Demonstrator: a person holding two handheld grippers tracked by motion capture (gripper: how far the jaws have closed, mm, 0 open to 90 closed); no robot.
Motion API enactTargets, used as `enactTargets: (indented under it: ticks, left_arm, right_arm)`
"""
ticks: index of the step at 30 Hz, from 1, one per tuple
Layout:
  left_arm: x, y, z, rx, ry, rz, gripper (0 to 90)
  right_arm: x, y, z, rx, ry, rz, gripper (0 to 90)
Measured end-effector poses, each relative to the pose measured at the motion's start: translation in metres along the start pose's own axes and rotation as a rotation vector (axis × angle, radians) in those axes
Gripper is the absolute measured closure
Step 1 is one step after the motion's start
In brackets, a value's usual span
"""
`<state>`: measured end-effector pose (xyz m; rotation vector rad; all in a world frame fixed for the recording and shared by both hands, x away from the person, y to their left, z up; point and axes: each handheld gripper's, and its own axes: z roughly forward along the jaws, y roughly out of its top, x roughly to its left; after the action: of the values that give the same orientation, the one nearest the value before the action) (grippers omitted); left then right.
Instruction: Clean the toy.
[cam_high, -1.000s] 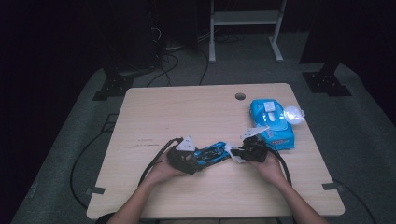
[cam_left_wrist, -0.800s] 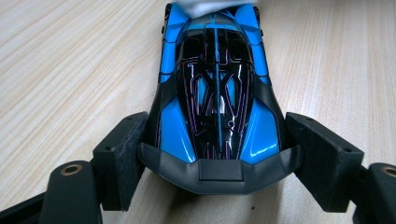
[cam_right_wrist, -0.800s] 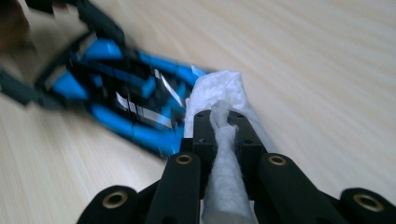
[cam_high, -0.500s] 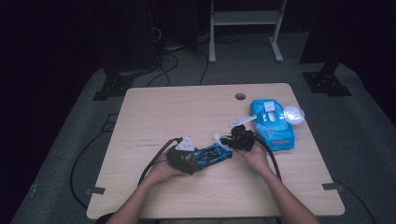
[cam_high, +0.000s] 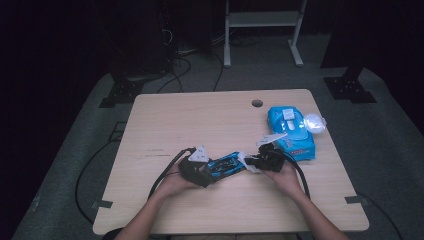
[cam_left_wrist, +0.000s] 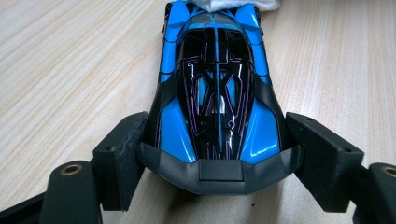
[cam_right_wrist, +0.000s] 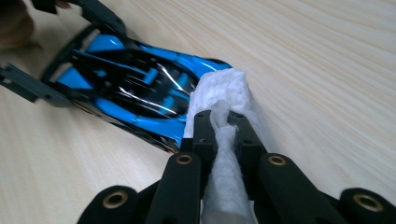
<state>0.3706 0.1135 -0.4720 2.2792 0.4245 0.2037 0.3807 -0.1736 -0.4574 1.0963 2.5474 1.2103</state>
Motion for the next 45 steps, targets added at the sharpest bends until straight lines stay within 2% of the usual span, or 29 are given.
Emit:
enactTargets:
  ticks: [3,4,9,15,17,22,25,29,33,35,38,41,45]
  left_arm:
    - [0.000,0.000,0.000,-0.004,-0.002,0.000,24.0]
    - [0.000,0.000,0.001,-0.006,-0.002,-0.002,24.0]
    - [0.000,0.000,0.001,-0.005,0.001,0.000,24.0]
    - [0.000,-0.001,0.001,-0.006,0.000,-0.001,24.0]
    - [0.000,0.000,0.001,-0.006,0.001,-0.002,24.0]
    - [-0.001,0.000,0.002,-0.010,0.001,-0.004,24.0]
    - [-0.001,0.001,0.003,-0.015,0.001,-0.009,24.0]
    - [-0.001,0.001,0.003,-0.012,0.004,-0.011,24.0]
    - [-0.001,0.001,0.003,-0.014,0.002,-0.013,24.0]
    - [0.000,-0.001,0.002,-0.012,-0.004,-0.013,24.0]
    - [0.000,-0.001,0.001,-0.015,-0.004,-0.016,24.0]
    - [-0.001,0.000,0.003,-0.012,0.000,-0.008,24.0]
    - [0.000,0.000,0.003,-0.014,0.002,-0.004,24.0]
  right_arm:
    - [0.004,0.002,0.000,-0.019,0.032,-0.003,82.0]
    - [0.009,0.003,0.001,-0.023,0.038,-0.020,82.0]
    - [0.018,0.006,0.006,-0.029,0.072,-0.047,82.0]
    - [0.038,0.011,0.015,-0.030,0.115,-0.089,82.2]
    - [0.041,0.011,0.016,-0.027,0.104,-0.121,82.2]
    - [0.036,0.009,0.013,-0.013,0.098,-0.107,82.3]
    - [0.041,0.010,0.014,-0.007,0.093,-0.123,82.4]
    - [0.054,0.020,0.025,-0.012,0.136,-0.143,82.5]
    - [0.074,0.031,0.043,0.005,0.162,-0.198,82.4]
    - [0.079,0.036,0.050,0.014,0.171,-0.215,82.5]
    - [0.077,0.040,0.051,0.017,0.186,-0.212,82.6]
    - [0.072,0.040,0.045,0.002,0.159,-0.209,82.6]
    - [0.057,0.043,0.032,-0.034,0.115,-0.160,82.6]
